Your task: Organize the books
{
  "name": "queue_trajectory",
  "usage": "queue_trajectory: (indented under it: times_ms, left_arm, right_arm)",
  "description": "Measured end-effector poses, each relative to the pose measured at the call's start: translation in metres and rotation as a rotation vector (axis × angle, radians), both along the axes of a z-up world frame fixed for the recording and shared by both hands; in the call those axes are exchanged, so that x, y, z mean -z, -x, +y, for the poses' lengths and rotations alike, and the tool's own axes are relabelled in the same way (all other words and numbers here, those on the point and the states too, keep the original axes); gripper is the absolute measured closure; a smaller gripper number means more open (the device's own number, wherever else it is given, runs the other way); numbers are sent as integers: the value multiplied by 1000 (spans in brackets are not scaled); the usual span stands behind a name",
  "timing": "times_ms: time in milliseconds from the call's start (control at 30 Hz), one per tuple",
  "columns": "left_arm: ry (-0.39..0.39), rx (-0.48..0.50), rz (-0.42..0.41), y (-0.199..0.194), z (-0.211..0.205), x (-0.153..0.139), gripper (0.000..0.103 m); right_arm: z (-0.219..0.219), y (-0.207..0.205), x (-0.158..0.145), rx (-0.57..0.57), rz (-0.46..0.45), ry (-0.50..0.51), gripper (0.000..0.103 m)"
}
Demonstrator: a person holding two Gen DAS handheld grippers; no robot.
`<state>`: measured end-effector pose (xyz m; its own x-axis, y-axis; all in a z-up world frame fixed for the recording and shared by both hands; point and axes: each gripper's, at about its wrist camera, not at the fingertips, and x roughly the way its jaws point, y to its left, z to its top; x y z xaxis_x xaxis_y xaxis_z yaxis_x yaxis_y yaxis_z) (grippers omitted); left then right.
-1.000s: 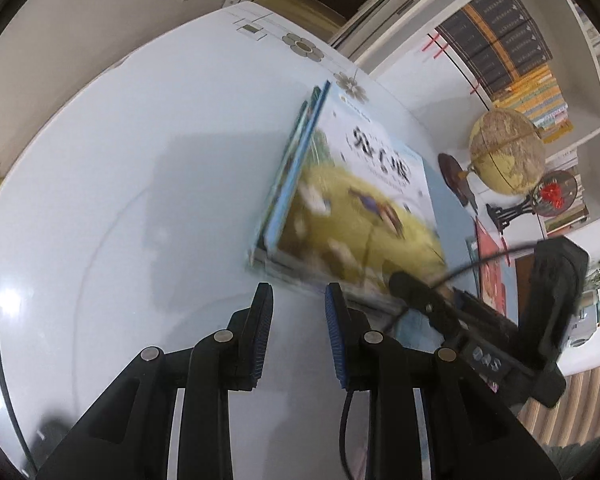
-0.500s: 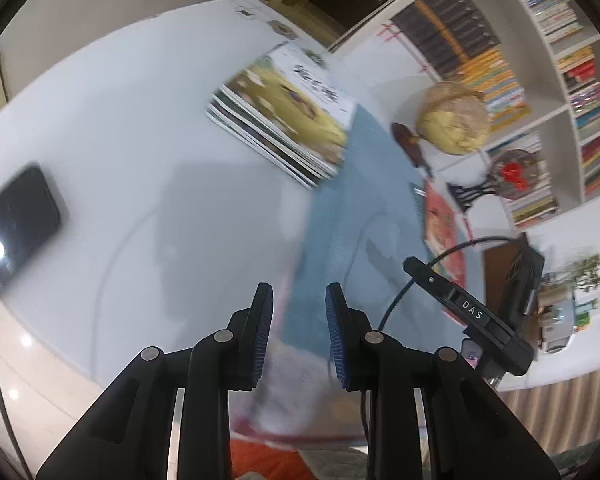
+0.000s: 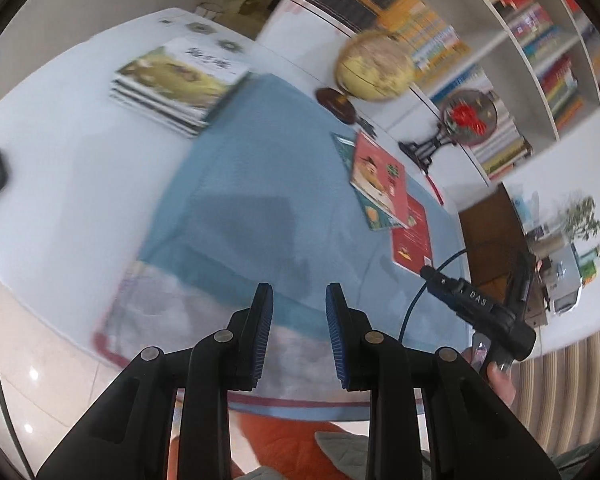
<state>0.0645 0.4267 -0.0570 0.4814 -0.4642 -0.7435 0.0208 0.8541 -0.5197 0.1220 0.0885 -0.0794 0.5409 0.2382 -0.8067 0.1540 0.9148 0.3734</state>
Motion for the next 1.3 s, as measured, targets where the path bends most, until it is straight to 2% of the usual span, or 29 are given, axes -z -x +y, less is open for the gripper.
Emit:
queue_trajectory:
  times_ms: [167,300,367,467,633,800,1100,1167,1267,1300]
  left_arm:
    - [-39,58,38,-36,-90,12,79]
    - [-30,111,90,-79,-190,29,79]
    - [-79,143,83,-93,-238,34,79]
    - [-125,182,87,-105,-281,37,79]
    - [-155,168,109,-130,-288,34,79]
    - [-188,186,83,-179,-273,31,79]
    - [-222,138,82,-284,-244,67,79]
    - [-254,126,79,-304,-244,76,79]
    - [-390,128,26,-323,-254,83,79]
    - [-405,133,27,-327,-257,86,79]
  right_arm:
    - [-66,1,-8,-45,-21,96,48]
    - [-127,0,-3,-126,-17,159,48]
    - [-157,-8,5,-153,-12,163,48]
    - [-179,-29,6,-182,-9,160,48]
    - [-180,-76,0,-250,-39,135,48]
    - [-163,-127,9,-261,-34,118,48]
    - [-141,-203,36,-255,21,118,48]
    - [-139,-215,43,-249,26,108,48]
    - [-141,-230,57,-239,37,69,48]
    - [-141,-233,61,-238,47,61,48]
